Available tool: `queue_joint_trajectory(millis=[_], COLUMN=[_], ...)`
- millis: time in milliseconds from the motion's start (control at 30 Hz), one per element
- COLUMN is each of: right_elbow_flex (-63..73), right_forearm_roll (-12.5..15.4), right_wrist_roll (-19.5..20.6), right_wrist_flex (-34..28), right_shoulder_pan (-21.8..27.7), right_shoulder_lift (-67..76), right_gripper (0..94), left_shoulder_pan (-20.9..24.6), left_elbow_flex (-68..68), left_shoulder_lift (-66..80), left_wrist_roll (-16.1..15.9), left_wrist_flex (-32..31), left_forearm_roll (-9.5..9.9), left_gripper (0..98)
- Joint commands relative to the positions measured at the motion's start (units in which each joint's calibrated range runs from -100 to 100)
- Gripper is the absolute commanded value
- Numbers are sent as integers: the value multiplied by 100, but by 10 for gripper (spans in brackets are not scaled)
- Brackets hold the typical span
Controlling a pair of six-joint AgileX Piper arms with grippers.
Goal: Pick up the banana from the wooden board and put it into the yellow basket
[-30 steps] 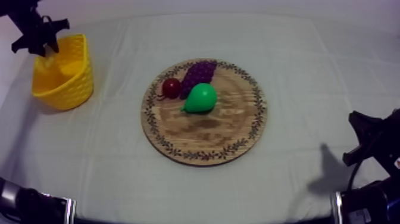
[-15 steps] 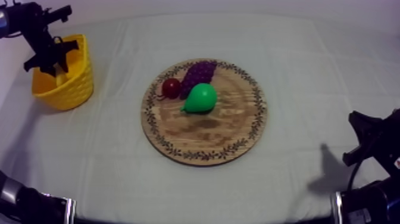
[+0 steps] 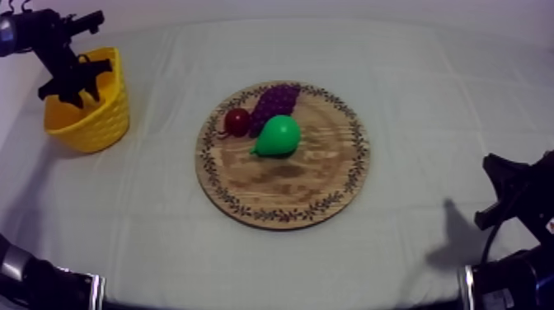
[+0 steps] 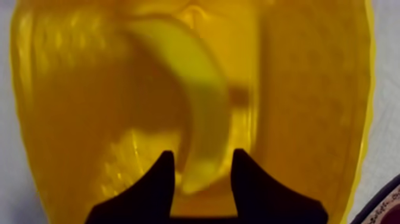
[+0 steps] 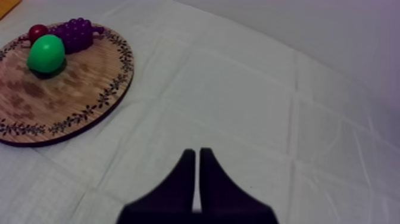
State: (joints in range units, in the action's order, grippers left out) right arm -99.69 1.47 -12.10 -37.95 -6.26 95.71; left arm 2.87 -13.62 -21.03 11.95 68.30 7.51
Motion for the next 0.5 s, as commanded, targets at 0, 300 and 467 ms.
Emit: queue_joint_trajectory(millis=[0,300,467], right_elbow_flex=[3,3,3], right_forearm_roll=[2,2,2], right_wrist_roll=[1,1,1], right_wrist_flex=[-4,-4,-4], right_shoulder_pan=[-1,-1,-1], right_shoulder_lift=[4,4,4], right_gripper=[5,5,5], left_shoulder_pan=[12,-58,-357], left_elbow_flex=[36,56,-203], left_shoulder_lift=[-12,289,1140], left_wrist_roll=[-37,-169,-273], left_wrist_flex=[-3,-116,-552], left_forearm_roll=[-20,-36,14], left_gripper=[433,354,191])
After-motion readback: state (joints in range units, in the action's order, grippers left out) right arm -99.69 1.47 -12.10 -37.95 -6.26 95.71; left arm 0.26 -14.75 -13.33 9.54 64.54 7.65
